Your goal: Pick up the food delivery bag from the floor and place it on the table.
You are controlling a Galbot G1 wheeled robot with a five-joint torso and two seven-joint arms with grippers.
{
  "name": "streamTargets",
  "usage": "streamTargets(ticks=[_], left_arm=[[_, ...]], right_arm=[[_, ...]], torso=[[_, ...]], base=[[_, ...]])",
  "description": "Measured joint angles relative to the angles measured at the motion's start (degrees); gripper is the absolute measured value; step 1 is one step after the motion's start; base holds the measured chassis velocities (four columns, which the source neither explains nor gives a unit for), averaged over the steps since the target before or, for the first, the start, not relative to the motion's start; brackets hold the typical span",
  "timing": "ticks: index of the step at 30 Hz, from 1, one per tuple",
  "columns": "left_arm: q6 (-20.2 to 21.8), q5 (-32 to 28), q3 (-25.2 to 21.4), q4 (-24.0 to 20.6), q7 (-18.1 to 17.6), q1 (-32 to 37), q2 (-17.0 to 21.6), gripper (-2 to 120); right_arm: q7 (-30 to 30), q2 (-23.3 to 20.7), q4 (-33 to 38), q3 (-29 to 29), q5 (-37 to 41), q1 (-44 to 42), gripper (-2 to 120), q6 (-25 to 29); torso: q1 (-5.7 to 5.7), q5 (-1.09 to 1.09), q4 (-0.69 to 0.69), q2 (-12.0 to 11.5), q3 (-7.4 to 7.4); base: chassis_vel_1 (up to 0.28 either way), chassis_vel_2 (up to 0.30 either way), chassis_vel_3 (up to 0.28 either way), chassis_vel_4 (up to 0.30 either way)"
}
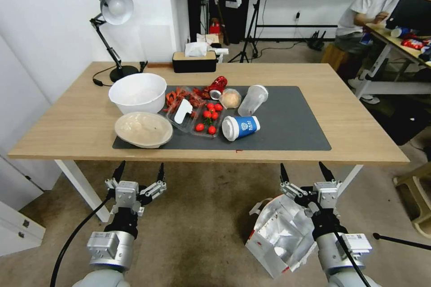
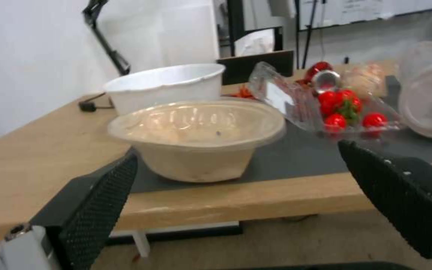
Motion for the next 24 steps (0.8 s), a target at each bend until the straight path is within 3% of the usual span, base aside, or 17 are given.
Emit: streamTargets(ticks=[3, 5, 8, 11, 14, 18, 24], left_arm=[[5.48, -5.58, -0.30, -2.68, -3.78, -0.37, 0.57, 100], [6.26, -6.35, -0.35, -3.06, -4.31, -0.42, 0.65, 100], [14.36, -14.62, -0.76, -7.04, -9.98, -0.91, 1.50, 100], [12.82, -16.09, 0.58, -7.89, -11.98, 0.25, 1.93, 100], [10.98, -15.86, 1.54, -7.47, -12.07, 1.04, 1.91, 100], [10.50, -16.40, 2.80, -7.02, -12.93, 1.71, 1.91, 100], [3.73, -15.59, 1.60, -3.54, -9.58, 1.58, 2.08, 100]], right_arm=[[-1.09, -2.49, 2.09, 0.09, 5.87, -0.32, 100, -5.15], [-1.24, -2.86, 2.37, 0.11, 6.70, -0.37, 100, -5.86], [-2.85, -6.61, 5.44, 0.28, 15.35, -0.87, 100, -13.46], [-3.52, -7.98, 5.58, 1.19, 18.13, -0.49, 100, -14.70], [-3.84, -9.23, 4.70, 3.15, 18.84, 0.69, 100, -14.00], [-4.03, -9.48, 3.83, 3.97, 17.33, 1.08, 100, -12.46], [-4.58, -10.05, 2.73, 4.89, 15.32, 0.89, 100, -10.95]], torso=[[0.00, 0.00, 0.00, 0.00, 0.00], [0.00, 0.00, 0.00, 0.00, 0.00], [0.00, 0.00, 0.00, 0.00, 0.00], [0.00, 0.05, -0.03, 0.00, 0.00], [0.00, 0.01, 0.03, 0.00, 0.00], [0.00, 0.01, 0.00, 0.00, 0.00], [0.00, 0.00, 0.00, 0.00, 0.00]], base=[[0.000, 0.000, 0.000, 0.000], [0.000, 0.000, 0.000, 0.000], [0.000, 0.000, 0.000, 0.000], [0.000, 0.000, 0.000, 0.000], [0.000, 0.000, 0.000, 0.000], [0.000, 0.000, 0.000, 0.000], [0.000, 0.000, 0.000, 0.000]])
